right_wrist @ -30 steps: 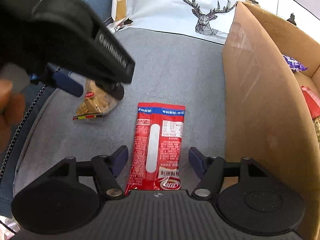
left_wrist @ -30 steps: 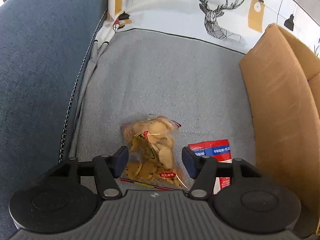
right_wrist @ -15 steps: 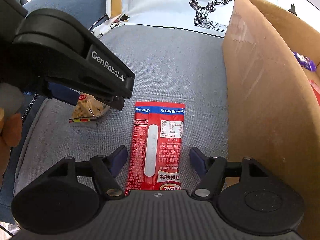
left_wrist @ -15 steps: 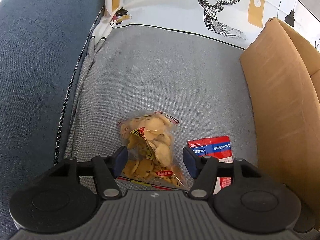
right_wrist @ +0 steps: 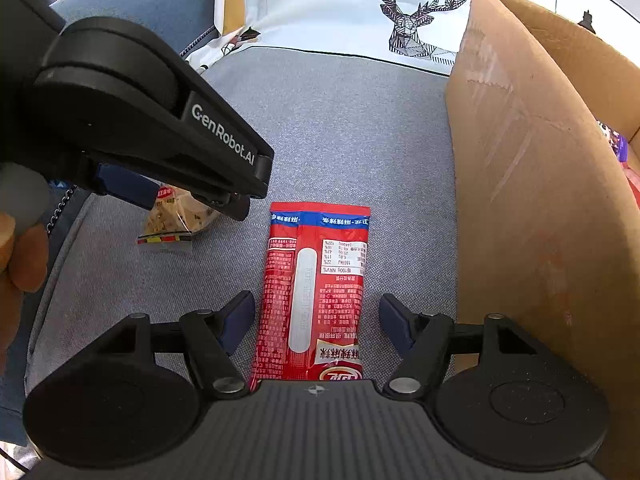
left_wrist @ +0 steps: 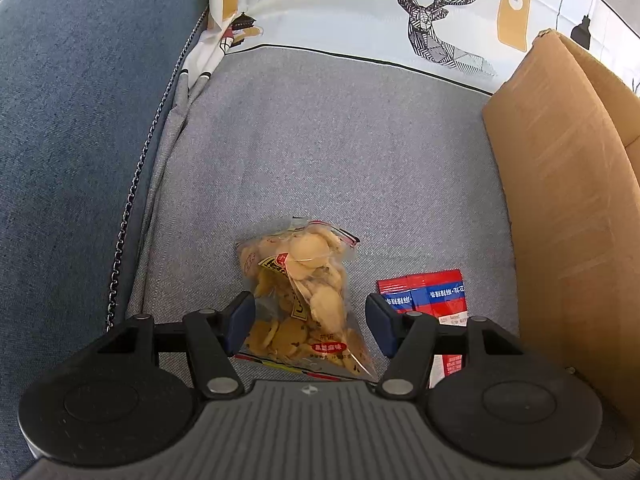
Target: Organize snacks
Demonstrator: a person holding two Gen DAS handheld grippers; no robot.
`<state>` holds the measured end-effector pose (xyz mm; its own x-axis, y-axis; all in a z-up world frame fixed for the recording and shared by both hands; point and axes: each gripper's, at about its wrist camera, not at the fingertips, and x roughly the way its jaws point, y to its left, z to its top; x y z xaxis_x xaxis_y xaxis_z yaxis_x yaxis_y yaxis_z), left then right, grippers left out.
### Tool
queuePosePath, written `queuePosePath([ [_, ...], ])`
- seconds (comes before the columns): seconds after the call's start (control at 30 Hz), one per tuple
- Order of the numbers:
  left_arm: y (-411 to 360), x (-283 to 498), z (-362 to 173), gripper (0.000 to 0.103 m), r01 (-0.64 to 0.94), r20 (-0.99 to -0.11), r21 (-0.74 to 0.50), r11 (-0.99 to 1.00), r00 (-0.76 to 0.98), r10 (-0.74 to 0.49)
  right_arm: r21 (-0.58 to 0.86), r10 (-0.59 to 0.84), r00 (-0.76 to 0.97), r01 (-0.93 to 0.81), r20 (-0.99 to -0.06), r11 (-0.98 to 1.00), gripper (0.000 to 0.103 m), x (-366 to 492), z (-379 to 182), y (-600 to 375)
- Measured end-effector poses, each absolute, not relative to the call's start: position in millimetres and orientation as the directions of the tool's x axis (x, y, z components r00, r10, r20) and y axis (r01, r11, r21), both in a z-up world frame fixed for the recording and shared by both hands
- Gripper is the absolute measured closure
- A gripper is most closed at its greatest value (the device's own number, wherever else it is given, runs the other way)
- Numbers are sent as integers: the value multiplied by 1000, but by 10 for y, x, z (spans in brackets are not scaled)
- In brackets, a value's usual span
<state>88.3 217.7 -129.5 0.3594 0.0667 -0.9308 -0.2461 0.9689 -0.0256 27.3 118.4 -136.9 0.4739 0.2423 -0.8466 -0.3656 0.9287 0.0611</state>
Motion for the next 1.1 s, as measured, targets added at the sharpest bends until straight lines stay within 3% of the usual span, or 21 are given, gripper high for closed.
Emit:
queuePosePath([
  [0.3,2164,888,-1323,38,-245,-932,-17,969,355,73,57,248,488,-372,-837,926,53,228,-1333,1180],
  [0.63,2207,867,-1188,71,-269,-909,-36,963,408,80,73,264,539,-350,-800,934,56,174,-1133,1106],
  [0.9,2270,836,-988,74,-302,-868,-102,948,492,63,100,308,601,-354,-737,930,57,118,-779,1023],
  [1.1,2279,788,-690,75,-314,-786,-168,935,614,65,117,346,653,-368,-674,922,57,80,-449,934],
])
